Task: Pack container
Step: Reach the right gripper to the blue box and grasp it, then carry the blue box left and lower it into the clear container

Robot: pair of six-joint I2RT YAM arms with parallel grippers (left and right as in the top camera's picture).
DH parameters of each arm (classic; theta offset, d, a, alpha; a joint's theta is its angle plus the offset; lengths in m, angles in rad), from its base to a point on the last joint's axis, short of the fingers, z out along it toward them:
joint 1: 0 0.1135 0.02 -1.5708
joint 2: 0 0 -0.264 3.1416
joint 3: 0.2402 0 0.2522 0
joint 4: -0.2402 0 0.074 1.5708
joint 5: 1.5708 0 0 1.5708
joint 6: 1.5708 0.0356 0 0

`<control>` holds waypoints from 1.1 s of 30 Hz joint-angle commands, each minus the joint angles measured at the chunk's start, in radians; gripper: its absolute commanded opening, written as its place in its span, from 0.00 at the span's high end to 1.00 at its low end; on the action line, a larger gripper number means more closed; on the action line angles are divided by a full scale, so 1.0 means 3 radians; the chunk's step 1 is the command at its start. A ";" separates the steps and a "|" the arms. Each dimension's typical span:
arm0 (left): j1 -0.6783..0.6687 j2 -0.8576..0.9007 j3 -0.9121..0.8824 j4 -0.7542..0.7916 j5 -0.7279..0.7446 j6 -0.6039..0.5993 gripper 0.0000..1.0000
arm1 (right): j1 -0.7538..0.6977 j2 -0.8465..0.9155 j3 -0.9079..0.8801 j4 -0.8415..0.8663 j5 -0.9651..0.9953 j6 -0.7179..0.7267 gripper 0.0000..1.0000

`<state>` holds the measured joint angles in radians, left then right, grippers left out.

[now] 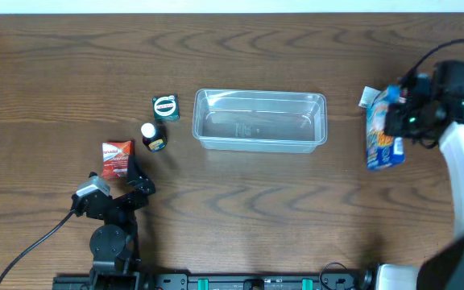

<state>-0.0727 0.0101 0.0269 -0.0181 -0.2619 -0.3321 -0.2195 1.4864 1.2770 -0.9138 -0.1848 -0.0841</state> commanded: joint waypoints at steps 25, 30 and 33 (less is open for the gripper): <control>0.0014 -0.0020 -0.0076 -0.0099 -0.0031 0.0058 0.02 | 0.2321 -0.0337 0.0337 0.0348 0.0749 -0.3117 0.99; 0.0014 -0.0020 -0.0076 -0.0099 -0.0031 0.0058 0.02 | 0.2499 0.0031 0.0337 0.0600 0.1108 -0.3241 0.99; 0.0014 -0.0020 -0.0076 -0.0099 -0.0031 0.0058 0.02 | 0.2536 0.0219 0.0337 0.0701 0.1205 -0.3240 0.99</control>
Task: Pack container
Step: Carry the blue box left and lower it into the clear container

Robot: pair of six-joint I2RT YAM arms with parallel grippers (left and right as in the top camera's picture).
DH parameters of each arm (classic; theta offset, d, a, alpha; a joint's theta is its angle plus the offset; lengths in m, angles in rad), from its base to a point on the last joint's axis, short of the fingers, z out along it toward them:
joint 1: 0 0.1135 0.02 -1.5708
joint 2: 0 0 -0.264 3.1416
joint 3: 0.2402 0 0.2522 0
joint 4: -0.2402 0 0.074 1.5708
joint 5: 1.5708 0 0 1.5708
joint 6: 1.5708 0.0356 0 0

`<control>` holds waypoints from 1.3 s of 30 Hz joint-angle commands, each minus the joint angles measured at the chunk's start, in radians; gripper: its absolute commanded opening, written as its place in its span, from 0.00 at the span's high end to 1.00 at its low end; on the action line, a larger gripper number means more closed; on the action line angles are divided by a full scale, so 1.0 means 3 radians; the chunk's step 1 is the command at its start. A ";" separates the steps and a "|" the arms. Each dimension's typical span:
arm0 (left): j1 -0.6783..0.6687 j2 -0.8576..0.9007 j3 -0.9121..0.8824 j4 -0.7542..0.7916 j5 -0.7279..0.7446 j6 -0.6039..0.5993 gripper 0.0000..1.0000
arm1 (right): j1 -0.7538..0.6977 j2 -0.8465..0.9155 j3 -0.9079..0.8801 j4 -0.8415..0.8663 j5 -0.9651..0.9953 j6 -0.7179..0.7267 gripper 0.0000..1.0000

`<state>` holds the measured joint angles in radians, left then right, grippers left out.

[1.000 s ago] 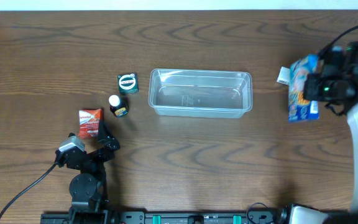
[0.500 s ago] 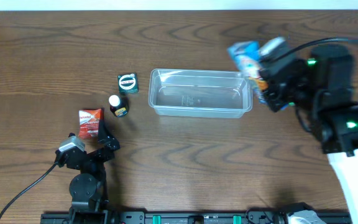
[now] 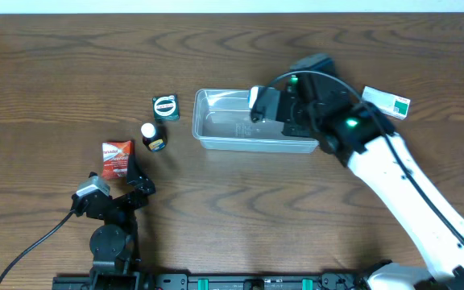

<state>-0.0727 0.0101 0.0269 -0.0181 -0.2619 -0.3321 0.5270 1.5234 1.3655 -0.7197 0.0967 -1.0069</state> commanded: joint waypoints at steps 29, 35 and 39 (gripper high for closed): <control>0.0014 -0.0020 -0.0076 -0.0099 -0.0031 0.0058 0.02 | 0.0050 0.0668 -0.0047 0.0183 -0.0340 -0.0393 0.99; 0.0014 -0.0020 -0.0076 -0.0099 -0.0031 0.0058 0.02 | 0.0038 0.0834 -0.0052 0.0200 -0.0341 -0.0519 0.99; 0.0014 -0.0020 -0.0076 -0.0099 -0.0031 0.0058 0.02 | 0.0029 0.0985 -0.0052 0.0263 -0.0350 -0.0516 0.99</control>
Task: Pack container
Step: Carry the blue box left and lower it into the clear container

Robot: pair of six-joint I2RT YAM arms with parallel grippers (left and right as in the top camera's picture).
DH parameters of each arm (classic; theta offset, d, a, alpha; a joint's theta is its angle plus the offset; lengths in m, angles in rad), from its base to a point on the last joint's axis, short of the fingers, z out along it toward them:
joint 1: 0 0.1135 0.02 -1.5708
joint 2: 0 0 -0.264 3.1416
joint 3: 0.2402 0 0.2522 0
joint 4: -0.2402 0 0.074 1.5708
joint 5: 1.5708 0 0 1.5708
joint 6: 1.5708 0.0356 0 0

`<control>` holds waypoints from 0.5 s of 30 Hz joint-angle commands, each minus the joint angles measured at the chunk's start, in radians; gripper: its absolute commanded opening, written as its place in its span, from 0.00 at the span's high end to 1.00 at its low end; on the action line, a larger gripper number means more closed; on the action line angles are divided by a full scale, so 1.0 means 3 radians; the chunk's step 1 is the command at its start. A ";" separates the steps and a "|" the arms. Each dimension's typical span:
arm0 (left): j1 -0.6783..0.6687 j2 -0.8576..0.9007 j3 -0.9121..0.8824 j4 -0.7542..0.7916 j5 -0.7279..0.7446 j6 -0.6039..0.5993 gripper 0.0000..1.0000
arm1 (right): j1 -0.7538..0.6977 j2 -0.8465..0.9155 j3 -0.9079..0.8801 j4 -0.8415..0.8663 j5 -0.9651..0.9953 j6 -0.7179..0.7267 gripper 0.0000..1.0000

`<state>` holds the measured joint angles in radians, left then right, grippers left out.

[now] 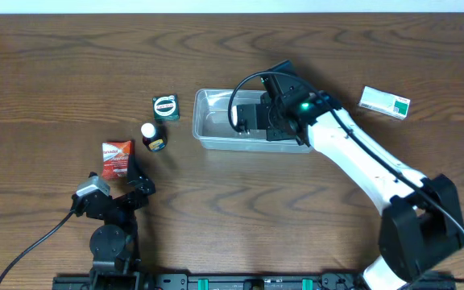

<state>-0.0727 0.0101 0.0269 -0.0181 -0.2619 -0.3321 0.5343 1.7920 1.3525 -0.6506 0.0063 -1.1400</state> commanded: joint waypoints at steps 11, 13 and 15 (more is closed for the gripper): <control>0.0014 -0.0020 -0.0076 -0.0099 -0.0031 0.0058 0.02 | -0.0033 0.0205 -0.0024 0.0202 -0.0051 -0.0070 0.99; 0.0014 -0.0020 -0.0076 -0.0099 -0.0031 0.0058 0.02 | -0.0071 0.0206 -0.0025 0.0198 -0.0052 -0.0069 0.99; 0.0014 -0.0020 -0.0076 -0.0099 -0.0031 0.0058 0.02 | -0.0113 0.0206 -0.0032 0.0187 -0.0065 -0.0066 0.99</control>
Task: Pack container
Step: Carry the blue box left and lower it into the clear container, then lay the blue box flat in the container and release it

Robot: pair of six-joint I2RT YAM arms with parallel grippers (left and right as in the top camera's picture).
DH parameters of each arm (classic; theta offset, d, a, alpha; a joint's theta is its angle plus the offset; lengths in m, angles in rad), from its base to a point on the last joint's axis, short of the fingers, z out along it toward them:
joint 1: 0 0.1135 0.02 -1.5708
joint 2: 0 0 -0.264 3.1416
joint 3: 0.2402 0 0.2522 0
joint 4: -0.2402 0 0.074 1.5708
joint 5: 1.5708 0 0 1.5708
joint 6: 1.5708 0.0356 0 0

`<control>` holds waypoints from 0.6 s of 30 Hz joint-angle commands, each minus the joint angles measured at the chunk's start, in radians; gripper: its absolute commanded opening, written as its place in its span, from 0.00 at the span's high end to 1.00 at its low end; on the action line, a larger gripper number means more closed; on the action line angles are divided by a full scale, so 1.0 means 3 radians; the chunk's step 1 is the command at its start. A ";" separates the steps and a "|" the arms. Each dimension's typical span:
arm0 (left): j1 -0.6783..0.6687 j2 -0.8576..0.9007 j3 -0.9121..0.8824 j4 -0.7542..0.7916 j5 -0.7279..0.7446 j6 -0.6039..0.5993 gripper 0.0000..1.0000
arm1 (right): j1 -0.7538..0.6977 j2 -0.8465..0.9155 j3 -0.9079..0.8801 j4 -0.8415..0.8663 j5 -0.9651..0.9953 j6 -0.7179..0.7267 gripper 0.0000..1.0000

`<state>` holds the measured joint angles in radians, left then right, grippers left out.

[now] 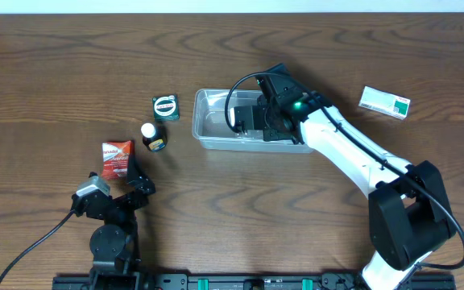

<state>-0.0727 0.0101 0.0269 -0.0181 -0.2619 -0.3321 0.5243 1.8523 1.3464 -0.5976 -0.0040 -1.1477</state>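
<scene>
The clear plastic container lies at the table's middle. My right gripper reaches down into it from the right, and its body covers the middle of the tub. Only a pale strip of the snack bag shows at its tip; the rest is hidden. Left of the tub are a green round-lidded box, a small white-capped bottle and a red box. A white and green carton lies to the right. My left gripper rests near the red box.
The right arm's white links stretch from the front right across to the tub. The left arm's base and its cable sit at the front left. The table's far edge runs along the top of the view.
My right gripper has shifted slightly left and lower inside the container. The loose items and the left arm stay where they were.
My right gripper was first at the far right on a blue snack bag. Then it was over the container's right half, the bag gone from its spot and the white and green carton uncovered there. Later it was down inside the tub, where it remains.
</scene>
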 commanded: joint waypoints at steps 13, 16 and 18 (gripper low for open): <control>0.0014 -0.0020 -0.0076 -0.0099 -0.0031 0.0058 0.02 | -0.0205 0.0005 -0.0132 0.0015 -0.0067 -0.0027 0.99; 0.0014 -0.0020 -0.0076 -0.0099 -0.0031 0.0058 0.02 | -0.0220 0.0005 -0.0141 0.0019 -0.0066 -0.0027 0.99; 0.0014 -0.0020 -0.0076 -0.0099 -0.0031 0.0058 0.02 | -0.0247 0.0005 -0.0155 0.0031 -0.0067 -0.0028 0.99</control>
<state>-0.0727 0.0101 0.0269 -0.0181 -0.2619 -0.3321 0.4675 1.8523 1.3186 -0.5880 -0.0120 -1.1473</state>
